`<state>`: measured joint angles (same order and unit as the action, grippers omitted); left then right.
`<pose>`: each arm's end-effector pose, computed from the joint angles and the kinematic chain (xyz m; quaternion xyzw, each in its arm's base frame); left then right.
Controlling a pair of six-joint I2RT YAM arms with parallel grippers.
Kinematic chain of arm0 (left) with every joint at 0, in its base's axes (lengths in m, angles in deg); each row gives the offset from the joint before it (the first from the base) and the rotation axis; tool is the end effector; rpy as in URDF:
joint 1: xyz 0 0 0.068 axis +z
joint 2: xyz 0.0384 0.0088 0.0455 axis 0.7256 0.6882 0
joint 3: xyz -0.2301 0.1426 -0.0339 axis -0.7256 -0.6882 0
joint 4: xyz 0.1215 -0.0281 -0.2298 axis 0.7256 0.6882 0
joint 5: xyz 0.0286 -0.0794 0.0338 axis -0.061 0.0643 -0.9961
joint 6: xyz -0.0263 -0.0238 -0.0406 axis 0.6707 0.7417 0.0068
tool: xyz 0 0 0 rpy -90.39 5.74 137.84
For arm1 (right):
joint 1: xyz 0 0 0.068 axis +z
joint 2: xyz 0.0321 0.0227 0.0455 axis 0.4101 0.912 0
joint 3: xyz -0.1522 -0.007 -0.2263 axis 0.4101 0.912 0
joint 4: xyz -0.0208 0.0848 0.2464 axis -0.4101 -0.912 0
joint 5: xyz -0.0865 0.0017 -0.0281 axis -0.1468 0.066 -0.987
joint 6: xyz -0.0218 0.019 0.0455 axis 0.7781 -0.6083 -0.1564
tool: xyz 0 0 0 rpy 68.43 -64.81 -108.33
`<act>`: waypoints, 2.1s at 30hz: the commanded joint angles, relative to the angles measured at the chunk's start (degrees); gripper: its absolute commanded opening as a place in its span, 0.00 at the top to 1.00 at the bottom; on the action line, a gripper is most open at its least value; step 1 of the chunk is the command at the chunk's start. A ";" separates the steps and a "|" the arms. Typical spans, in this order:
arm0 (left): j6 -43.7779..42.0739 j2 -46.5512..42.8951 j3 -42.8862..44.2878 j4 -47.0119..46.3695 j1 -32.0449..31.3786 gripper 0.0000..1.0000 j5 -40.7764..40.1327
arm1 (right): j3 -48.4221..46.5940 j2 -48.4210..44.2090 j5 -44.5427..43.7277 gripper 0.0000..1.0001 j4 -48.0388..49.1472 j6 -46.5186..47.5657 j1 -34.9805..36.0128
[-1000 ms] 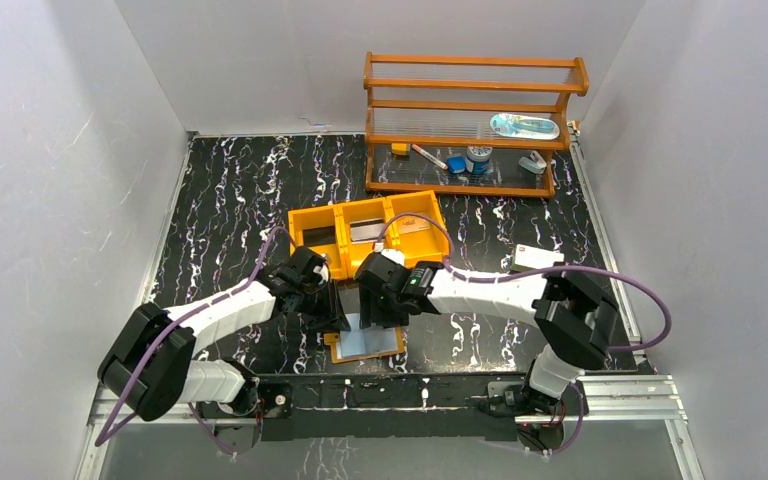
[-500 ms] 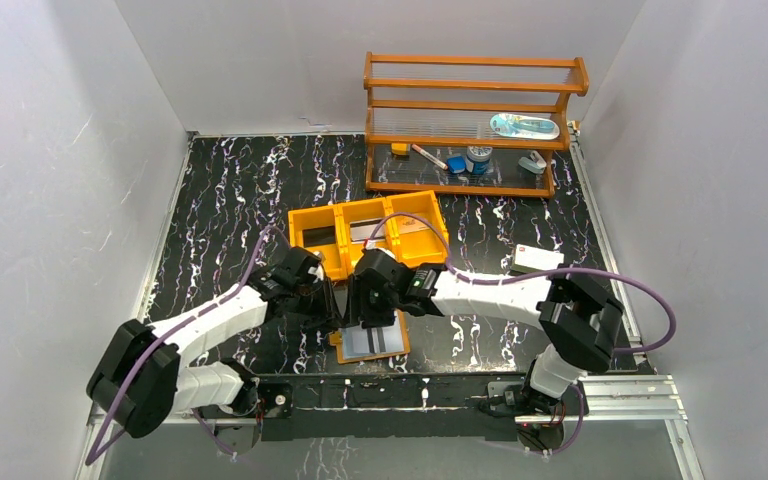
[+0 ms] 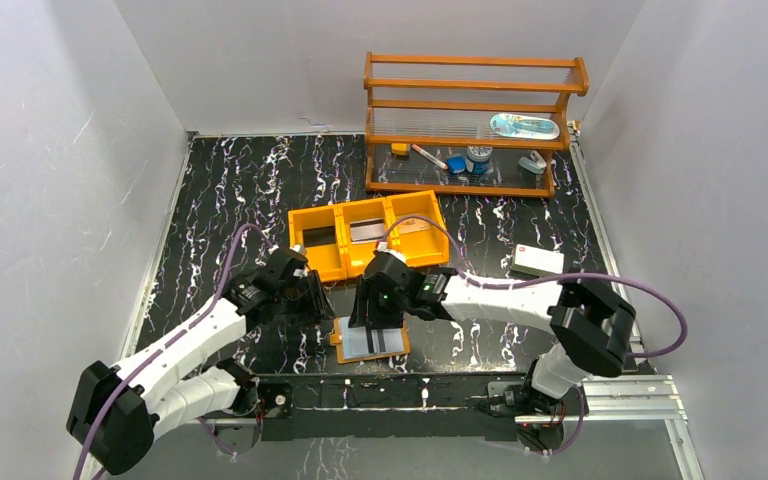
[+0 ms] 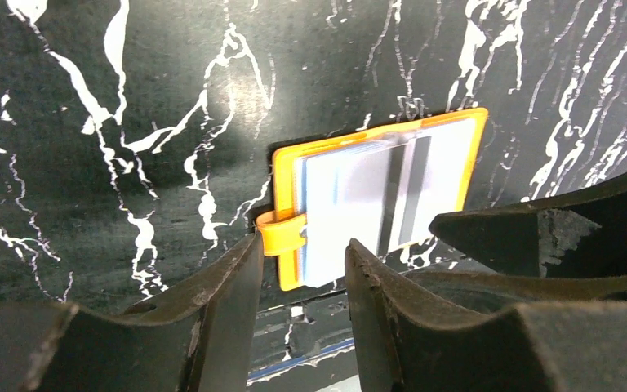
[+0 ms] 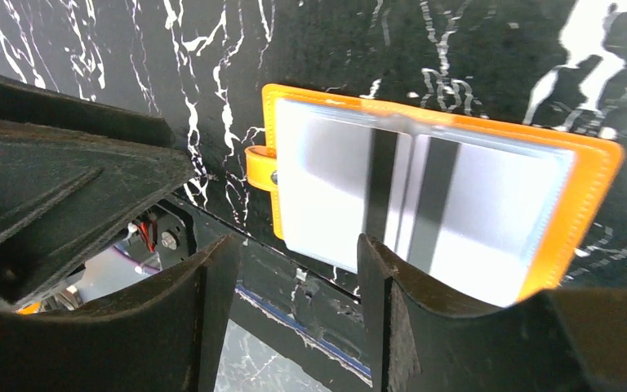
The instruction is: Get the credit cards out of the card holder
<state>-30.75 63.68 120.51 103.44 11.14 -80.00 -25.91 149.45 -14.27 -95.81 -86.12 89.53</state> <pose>0.1535 -0.1131 0.2086 -0.0915 0.9392 -0.2532 0.2131 0.1381 0.2993 0.2039 -0.0390 0.9347 0.3119 0.1661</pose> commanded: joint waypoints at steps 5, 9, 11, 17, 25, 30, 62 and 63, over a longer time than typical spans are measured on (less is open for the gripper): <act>-3.68 2.59 4.25 -2.23 -0.14 0.56 7.53 | 6.69 -9.47 -7.83 0.34 -0.12 -5.36 -2.39; -3.87 5.23 3.85 -5.66 -0.21 0.55 13.70 | 11.15 -12.99 -7.24 0.34 3.54 -7.21 -3.82; -4.01 6.08 3.53 -7.36 -0.23 0.56 16.22 | 13.38 -13.79 -4.61 0.35 7.32 -7.58 -4.56; -5.67 9.52 3.52 -10.40 -0.38 0.60 22.74 | 17.53 -12.33 3.65 0.42 17.58 -8.25 -5.88; -5.94 13.20 1.54 -10.40 -0.48 0.65 23.03 | 16.42 -7.65 8.13 0.48 19.04 -8.06 -5.91; -6.40 15.42 0.77 -10.42 -0.71 0.67 22.38 | 16.69 -7.04 8.03 0.48 18.55 -8.39 -5.98; -6.90 20.00 -3.12 -10.23 -1.74 0.80 17.42 | 21.92 -1.23 14.99 0.62 31.47 -11.40 -7.75; -6.91 20.07 -3.09 -10.23 -1.86 0.80 17.44 | 22.09 -1.25 15.24 0.63 32.06 -11.49 -7.76</act>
<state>-37.11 82.98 118.54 91.01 9.81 -60.38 -4.68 148.05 -0.70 -68.67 -96.76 82.01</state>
